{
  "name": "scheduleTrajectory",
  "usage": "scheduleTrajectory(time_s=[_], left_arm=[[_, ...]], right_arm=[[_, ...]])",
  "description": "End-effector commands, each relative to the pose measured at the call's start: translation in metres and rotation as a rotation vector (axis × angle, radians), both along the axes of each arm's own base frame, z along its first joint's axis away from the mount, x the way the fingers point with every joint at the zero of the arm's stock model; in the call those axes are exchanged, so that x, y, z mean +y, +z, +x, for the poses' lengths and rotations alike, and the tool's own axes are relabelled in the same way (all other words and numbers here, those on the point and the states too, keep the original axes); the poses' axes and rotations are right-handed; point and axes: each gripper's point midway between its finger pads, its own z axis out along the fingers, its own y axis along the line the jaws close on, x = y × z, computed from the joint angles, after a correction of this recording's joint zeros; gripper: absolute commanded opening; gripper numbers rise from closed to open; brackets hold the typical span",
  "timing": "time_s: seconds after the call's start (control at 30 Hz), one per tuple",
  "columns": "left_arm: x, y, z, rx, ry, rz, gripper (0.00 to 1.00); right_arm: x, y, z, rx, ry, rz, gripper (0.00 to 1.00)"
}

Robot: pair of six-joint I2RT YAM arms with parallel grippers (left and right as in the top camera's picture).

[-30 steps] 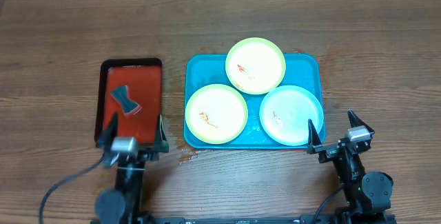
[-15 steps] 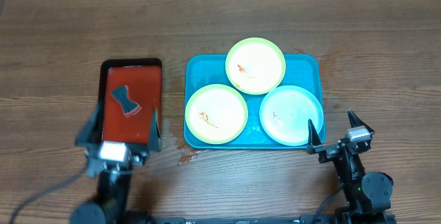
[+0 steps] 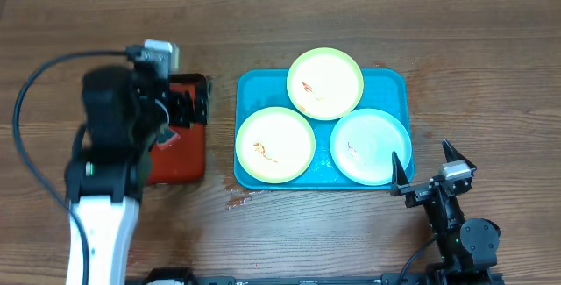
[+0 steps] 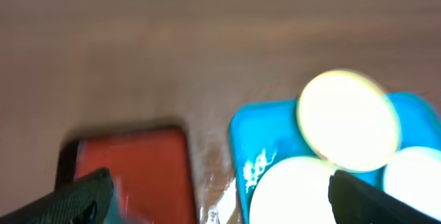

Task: Clean dirty plates on tray and stack at the side
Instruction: 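Lower the left gripper and grasp the green-and-pink sponge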

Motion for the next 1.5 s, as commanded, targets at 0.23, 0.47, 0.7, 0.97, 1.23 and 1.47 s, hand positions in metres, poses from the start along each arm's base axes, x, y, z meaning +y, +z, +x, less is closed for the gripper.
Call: scheduleTrajectory(time_s=[0.23, 0.47, 0.7, 0.97, 1.23, 1.47], left_arm=[[0.080, -0.079, 0.015, 0.319, 0.542, -0.035, 1.00], [0.095, -0.133, 0.027, 0.449, 0.577, -0.073, 0.99], [0.095, -0.178, 0.042, 0.520, 0.590, -0.100, 1.00], [0.114, -0.222, 0.032, 0.635, 0.727, -0.181, 1.00], [0.116, -0.242, 0.031, 0.677, 0.730, -0.177, 0.96], [0.120, -0.257, 0.036, 0.679, 0.740, -0.161, 0.70]], right_arm=[[0.000, -0.002, 0.000, 0.000, -0.002, 0.007, 1.00], [0.000, -0.002, 0.000, 0.000, -0.002, 0.007, 1.00], [0.000, -0.002, 0.000, 0.000, -0.002, 0.007, 1.00], [0.000, -0.002, 0.000, 0.000, -0.002, 0.007, 1.00], [0.000, -0.002, 0.000, 0.000, -0.002, 0.007, 1.00], [0.000, -0.002, 0.000, 0.000, -0.002, 0.007, 1.00]])
